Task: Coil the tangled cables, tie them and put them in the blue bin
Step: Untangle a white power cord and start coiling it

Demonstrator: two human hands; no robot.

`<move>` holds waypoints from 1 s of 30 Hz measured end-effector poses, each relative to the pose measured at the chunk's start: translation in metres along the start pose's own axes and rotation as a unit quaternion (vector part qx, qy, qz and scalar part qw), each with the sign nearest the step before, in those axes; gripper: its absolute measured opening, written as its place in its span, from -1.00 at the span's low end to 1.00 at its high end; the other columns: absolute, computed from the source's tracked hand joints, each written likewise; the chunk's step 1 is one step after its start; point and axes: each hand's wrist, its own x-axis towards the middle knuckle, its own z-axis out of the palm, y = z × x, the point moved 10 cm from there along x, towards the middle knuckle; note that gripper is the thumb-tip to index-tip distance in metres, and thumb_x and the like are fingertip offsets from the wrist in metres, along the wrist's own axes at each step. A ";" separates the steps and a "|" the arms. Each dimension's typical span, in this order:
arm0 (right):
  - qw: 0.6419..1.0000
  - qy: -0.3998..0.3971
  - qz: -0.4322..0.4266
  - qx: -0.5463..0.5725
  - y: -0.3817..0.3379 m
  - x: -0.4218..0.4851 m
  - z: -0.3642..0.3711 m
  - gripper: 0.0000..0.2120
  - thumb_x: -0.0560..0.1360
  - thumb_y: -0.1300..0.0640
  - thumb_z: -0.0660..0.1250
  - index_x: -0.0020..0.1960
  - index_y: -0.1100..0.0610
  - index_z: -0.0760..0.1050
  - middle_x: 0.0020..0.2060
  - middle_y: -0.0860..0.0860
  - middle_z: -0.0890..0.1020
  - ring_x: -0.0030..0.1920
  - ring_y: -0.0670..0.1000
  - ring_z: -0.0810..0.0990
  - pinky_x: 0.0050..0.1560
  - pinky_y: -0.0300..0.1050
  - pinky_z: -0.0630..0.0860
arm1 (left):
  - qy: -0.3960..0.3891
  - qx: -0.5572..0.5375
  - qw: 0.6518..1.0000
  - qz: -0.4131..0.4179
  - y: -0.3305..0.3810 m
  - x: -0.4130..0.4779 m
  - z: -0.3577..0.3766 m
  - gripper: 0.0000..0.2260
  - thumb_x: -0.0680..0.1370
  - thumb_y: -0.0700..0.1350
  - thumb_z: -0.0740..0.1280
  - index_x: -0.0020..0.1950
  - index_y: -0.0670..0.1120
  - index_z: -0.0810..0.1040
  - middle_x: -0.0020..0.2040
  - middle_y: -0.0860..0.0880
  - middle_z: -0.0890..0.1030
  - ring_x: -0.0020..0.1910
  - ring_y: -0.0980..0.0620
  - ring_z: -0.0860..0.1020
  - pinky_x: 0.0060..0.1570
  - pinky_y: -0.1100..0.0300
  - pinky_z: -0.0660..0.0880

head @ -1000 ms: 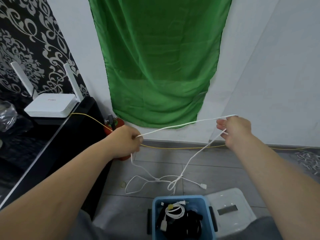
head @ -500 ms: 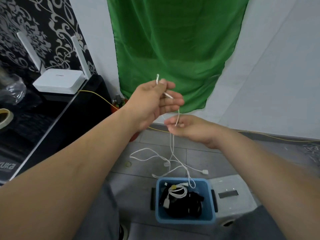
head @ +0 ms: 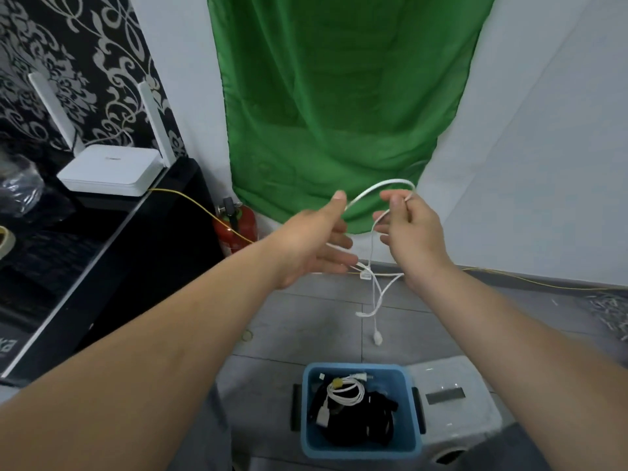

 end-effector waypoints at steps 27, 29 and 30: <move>0.925 -0.293 0.157 -0.186 0.075 -0.031 0.030 -0.77 0.63 0.05 0.34 0.06 0.24 0.56 -0.10 0.16 0.69 -0.14 0.02 0.61 -0.09 -0.06 0.55 | 0.141 0.045 0.946 0.288 0.063 -0.003 0.006 -0.73 0.66 -0.13 0.35 -0.09 -0.34 0.56 -0.21 -0.14 0.73 -0.19 -0.09 0.74 -0.07 0.01 0.70; 0.932 -0.264 0.162 -0.186 0.077 -0.024 0.027 -0.78 0.62 0.04 0.33 0.06 0.22 0.56 -0.15 0.16 0.72 -0.21 0.03 0.64 -0.18 -0.10 0.54 | 0.131 0.036 0.951 0.279 0.061 0.000 0.010 -0.72 0.67 -0.14 0.33 -0.06 -0.37 0.55 -0.19 -0.14 0.73 -0.17 -0.10 0.74 -0.07 0.02 0.70; 0.936 -0.246 0.155 -0.199 0.076 -0.019 0.024 -0.78 0.61 0.03 0.35 0.05 0.20 0.57 -0.17 0.11 0.70 -0.21 0.02 0.62 -0.21 -0.15 0.52 | 0.130 0.031 0.951 0.278 0.061 0.001 0.009 -0.72 0.67 -0.14 0.32 -0.06 -0.37 0.55 -0.19 -0.15 0.73 -0.17 -0.11 0.74 -0.06 0.02 0.70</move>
